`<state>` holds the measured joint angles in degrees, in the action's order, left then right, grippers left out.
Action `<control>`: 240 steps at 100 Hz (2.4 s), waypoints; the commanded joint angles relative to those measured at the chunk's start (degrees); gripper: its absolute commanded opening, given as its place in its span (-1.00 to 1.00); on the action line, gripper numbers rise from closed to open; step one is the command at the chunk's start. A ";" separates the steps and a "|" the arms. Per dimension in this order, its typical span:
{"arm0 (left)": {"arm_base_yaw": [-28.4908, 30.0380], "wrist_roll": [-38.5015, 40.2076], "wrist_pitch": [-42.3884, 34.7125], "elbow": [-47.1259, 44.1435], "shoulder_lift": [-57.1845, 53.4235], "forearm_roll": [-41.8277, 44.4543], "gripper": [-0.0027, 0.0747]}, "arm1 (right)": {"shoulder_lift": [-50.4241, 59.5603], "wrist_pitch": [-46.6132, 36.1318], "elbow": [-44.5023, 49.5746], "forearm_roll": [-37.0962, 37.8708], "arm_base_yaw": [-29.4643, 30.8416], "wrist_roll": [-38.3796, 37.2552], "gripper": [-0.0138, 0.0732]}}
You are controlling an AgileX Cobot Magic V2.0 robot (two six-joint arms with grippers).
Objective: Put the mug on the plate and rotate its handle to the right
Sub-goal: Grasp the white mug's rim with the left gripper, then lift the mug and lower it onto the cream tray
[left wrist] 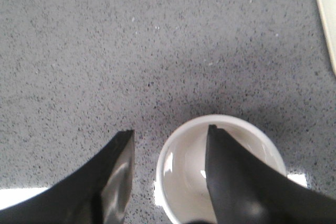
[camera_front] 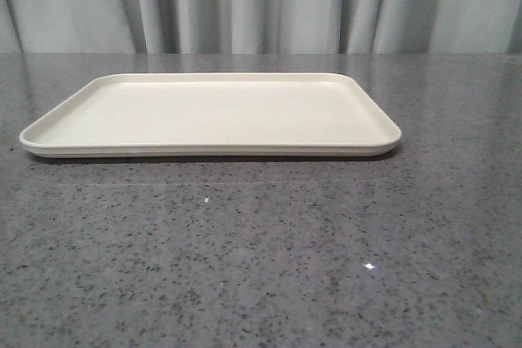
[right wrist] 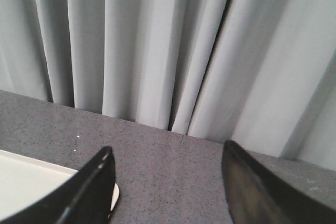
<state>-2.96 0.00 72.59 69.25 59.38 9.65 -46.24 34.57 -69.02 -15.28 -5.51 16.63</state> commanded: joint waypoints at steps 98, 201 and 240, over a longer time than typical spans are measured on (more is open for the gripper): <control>0.09 1.93 -0.25 -8.36 1.46 6.00 -0.09 | -0.40 -1.91 -1.82 -0.11 -0.15 0.52 0.36; 0.09 1.93 -6.87 -11.95 8.16 10.00 -0.95 | -0.40 -1.20 -1.82 -0.11 -0.15 0.52 0.36; 0.09 -0.77 -7.96 -6.97 8.05 4.07 -0.95 | -0.40 0.03 -1.82 -0.11 -0.15 0.52 0.36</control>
<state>-2.96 0.00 66.84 58.98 68.21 14.68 -46.68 38.32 -69.02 -15.17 -5.51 16.63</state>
